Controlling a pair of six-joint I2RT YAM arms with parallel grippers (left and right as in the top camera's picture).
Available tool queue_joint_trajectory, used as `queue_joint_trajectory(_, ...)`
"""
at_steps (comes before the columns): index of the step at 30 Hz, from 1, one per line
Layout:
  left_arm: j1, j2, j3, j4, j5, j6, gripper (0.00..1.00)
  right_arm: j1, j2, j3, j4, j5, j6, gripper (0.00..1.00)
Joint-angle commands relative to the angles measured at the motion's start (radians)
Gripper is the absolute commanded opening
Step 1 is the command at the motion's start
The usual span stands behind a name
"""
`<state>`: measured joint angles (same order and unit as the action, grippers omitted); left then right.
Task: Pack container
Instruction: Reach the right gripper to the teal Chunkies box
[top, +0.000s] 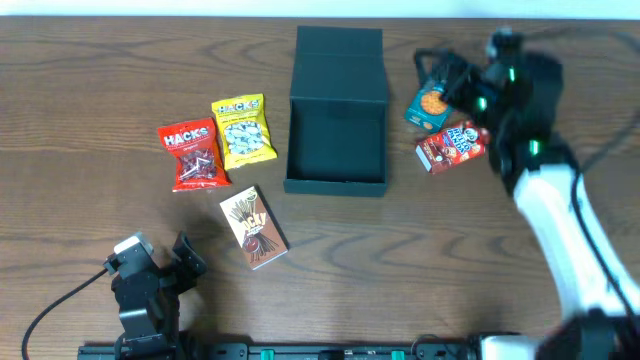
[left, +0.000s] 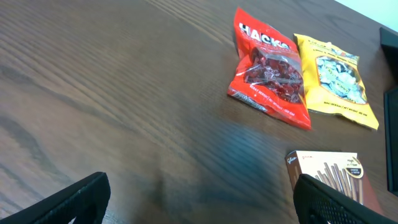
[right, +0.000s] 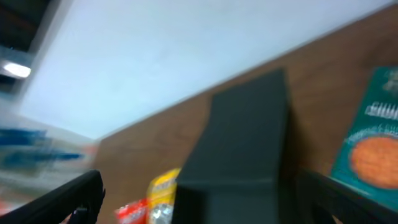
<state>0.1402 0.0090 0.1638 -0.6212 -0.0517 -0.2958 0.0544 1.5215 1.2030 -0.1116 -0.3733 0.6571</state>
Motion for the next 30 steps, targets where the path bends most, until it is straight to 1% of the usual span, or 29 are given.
queue_joint_trajectory(1, -0.005, -0.005, -0.01, 0.002, 0.001, -0.011, 0.95, -0.004, 0.141, 0.232, -0.103, 0.144, -0.127, 0.99)
queue_joint_trajectory(6, -0.005, -0.005, -0.01, 0.002, 0.001, -0.011, 0.95, -0.004, 0.386, 0.615, -0.38, 0.282, -0.14, 0.99)
queue_joint_trajectory(11, -0.005, -0.005, -0.01, 0.002, 0.001, -0.011, 0.95, -0.003, 0.579, 0.858, -0.566, 0.318, -0.13, 0.99)
queue_joint_trajectory(13, -0.005, -0.005, -0.01, 0.002, 0.0, -0.011, 0.95, -0.003, 0.634, 0.898, -0.615, 0.318, -0.103, 0.99)
queue_joint_trajectory(17, -0.005, -0.005, -0.01, 0.002, 0.001, -0.011, 0.95, -0.004, 0.695, 0.9, -0.674, 0.325, -0.06, 0.99)
queue_joint_trajectory(21, -0.005, -0.005, -0.01, 0.002, 0.001, -0.011, 0.95, -0.003, 0.735, 0.9, -0.743, 0.38, -0.025, 0.99)
queue_joint_trajectory(24, -0.005, -0.005, -0.01, 0.002, 0.001, -0.011, 0.95, -0.003, 0.758, 0.898, -0.789, 0.38, -0.019, 0.99)
queue_joint_trajectory(30, -0.005, -0.005, -0.01, 0.002, 0.0, -0.011, 0.95, -0.006, 0.806, 0.897, -0.867, 0.388, 0.055, 0.99)
